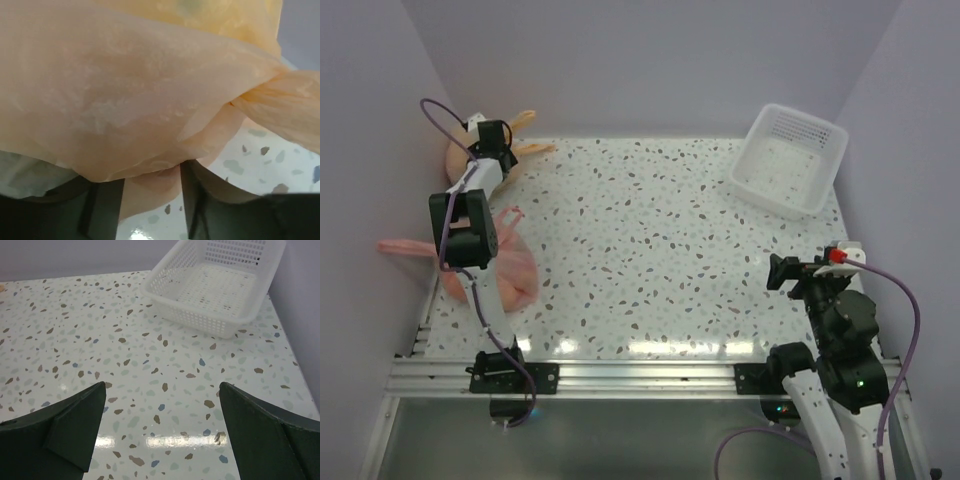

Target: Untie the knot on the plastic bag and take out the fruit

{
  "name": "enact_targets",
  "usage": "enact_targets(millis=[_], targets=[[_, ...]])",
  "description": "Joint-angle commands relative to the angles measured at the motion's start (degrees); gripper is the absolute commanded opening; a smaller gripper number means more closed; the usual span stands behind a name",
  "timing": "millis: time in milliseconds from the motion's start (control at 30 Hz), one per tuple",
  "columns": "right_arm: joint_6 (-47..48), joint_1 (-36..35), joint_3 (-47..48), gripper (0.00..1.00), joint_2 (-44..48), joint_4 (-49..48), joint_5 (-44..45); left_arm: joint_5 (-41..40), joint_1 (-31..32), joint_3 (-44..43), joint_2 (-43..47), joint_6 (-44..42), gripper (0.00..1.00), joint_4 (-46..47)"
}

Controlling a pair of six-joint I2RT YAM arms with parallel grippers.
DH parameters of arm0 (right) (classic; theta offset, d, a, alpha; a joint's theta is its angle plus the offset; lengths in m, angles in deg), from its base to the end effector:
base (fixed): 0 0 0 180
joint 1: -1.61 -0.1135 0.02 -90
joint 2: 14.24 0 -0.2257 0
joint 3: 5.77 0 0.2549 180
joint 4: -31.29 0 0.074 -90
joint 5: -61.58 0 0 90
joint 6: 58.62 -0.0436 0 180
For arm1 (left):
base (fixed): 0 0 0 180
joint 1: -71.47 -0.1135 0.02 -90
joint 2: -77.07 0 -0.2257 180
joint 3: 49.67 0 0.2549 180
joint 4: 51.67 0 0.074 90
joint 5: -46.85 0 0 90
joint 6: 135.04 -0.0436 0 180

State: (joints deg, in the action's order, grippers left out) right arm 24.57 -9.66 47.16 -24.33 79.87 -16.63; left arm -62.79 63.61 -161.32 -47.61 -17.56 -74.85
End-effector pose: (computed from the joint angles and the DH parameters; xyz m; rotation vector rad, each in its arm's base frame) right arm 0.1006 0.0110 0.3147 0.0904 1.6668 0.0667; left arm 0.4830 0.0815 0.1737 -0.8356 1.9988 0.1816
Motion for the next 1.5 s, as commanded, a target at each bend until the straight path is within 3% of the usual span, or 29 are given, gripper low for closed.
enact_targets(millis=[0, 33, 67, 100, 300, 467, 633, 967, 1100, 1200, 1333, 1467], targets=[[1.18, -0.25, 0.94, 0.99, -1.25, -1.30, -2.65, -0.32, -0.23, -3.65, -2.32, -2.43, 0.44, -0.46], [1.27, -0.25, 0.94, 0.99, -1.42, -1.47, -2.83, 0.38, -0.14, -3.13, -2.32, -3.74, 0.29, 0.06], [1.36, -0.25, 0.94, 0.99, -1.51, -1.56, -2.91, 1.17, -0.14, -2.69, -2.06, -4.54, 0.06, 0.68], [1.53, -0.25, 0.94, 0.99, -1.60, -1.65, -3.09, 3.36, -0.05, -1.90, -0.92, -5.42, 0.00, 1.47], [1.62, -0.25, 1.29, 0.99, -1.95, -1.74, -3.71, 9.96, 1.44, 4.61, 6.98, -8.76, 0.00, 6.92], [-0.04, -0.25, 3.40, 0.99, -3.35, -0.78, -0.82, 12.87, 6.44, 8.04, 12.79, -9.29, 0.00, 5.96], [-2.24, -0.33, 10.16, 0.99, -7.74, -0.16, -1.68, 15.32, 15.74, 10.75, 18.59, -9.30, 0.00, 2.36], [-3.21, -0.25, 19.92, 0.99, -19.17, 4.23, -13.01, 23.85, 33.24, 21.30, 30.80, -6.13, 0.00, -3.62], [-0.67, -0.25, 20.54, 0.99, -21.99, 5.90, -21.88, 25.52, 41.23, 32.10, 41.07, -4.20, 0.00, -1.69], [-0.40, -0.25, 19.24, 0.99, -24.97, 8.02, -28.39, 27.27, 44.14, 44.98, 47.40, -0.77, 0.00, 0.15], [-1.98, -0.33, 13.53, 0.99, -27.96, 7.58, -37.35, 28.07, 45.47, 56.34, 53.39, 2.48, 0.00, 4.81], [-4.53, -4.35, 9.04, 0.99, -29.64, 2.68, -36.85, 28.17, 45.83, 62.08, 58.49, 3.72, 0.00, 6.04]])
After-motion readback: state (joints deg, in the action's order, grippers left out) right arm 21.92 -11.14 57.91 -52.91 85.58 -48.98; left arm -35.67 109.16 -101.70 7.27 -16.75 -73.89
